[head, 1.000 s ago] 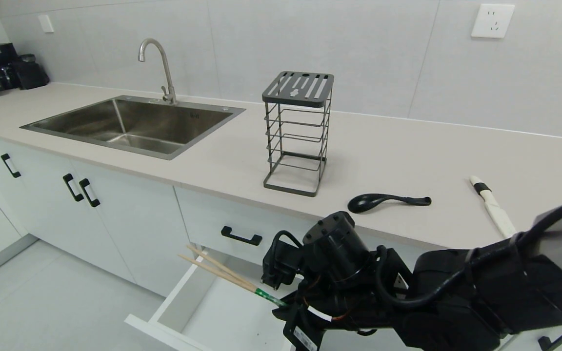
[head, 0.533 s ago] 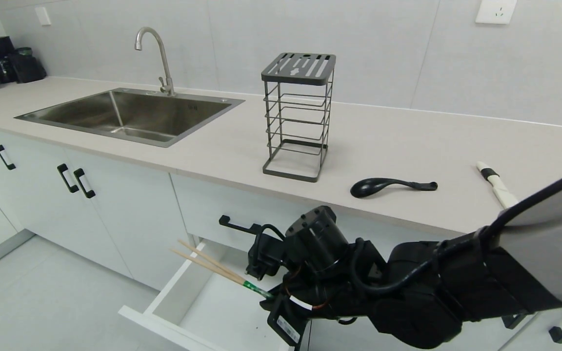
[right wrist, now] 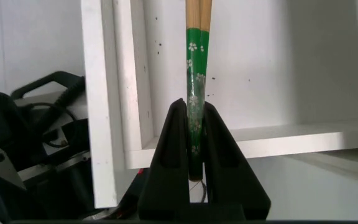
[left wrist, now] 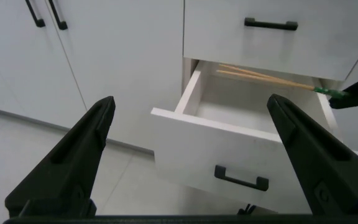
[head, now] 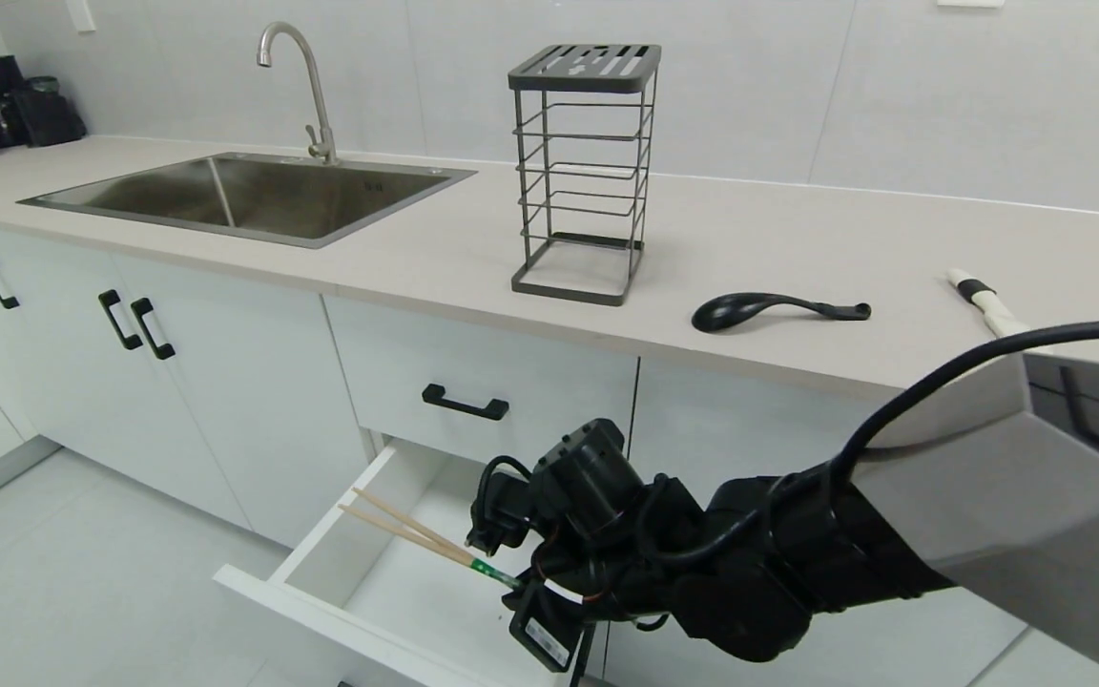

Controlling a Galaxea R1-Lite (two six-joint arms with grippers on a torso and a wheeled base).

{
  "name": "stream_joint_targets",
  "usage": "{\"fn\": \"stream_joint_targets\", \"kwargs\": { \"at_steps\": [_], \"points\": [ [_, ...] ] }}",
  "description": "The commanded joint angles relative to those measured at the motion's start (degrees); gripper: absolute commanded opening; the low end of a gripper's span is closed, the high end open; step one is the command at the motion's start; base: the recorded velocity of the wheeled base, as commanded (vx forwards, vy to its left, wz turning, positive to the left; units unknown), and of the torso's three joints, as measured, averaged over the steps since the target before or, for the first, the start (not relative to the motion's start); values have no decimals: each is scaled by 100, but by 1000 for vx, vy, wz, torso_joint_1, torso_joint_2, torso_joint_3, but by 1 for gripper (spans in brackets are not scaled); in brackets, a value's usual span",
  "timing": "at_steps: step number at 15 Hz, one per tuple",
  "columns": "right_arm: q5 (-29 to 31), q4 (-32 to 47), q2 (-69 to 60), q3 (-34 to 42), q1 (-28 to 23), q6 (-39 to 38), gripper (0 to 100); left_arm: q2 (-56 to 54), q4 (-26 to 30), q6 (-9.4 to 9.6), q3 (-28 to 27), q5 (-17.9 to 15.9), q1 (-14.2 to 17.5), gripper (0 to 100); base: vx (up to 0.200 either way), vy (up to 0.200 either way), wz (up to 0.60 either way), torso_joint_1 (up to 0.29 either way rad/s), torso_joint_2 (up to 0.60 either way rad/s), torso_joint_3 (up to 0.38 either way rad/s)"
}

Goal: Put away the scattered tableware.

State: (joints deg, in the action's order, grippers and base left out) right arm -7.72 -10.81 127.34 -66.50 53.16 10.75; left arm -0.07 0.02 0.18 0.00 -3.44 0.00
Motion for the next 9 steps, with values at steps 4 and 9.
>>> {"fn": "stream_joint_targets", "kwargs": {
  "at_steps": [4, 9],
  "points": [
    [-2, 211, 344, -496, -87, 23, 0, 7, -2, -1, 0, 1, 0, 100, 0, 0, 0, -138, 239, 104],
    [-2, 255, 353, -539, -60, 23, 0, 7, -2, -1, 0, 1, 0, 100, 0, 0, 0, -9, 98, 32]
  ]
}}
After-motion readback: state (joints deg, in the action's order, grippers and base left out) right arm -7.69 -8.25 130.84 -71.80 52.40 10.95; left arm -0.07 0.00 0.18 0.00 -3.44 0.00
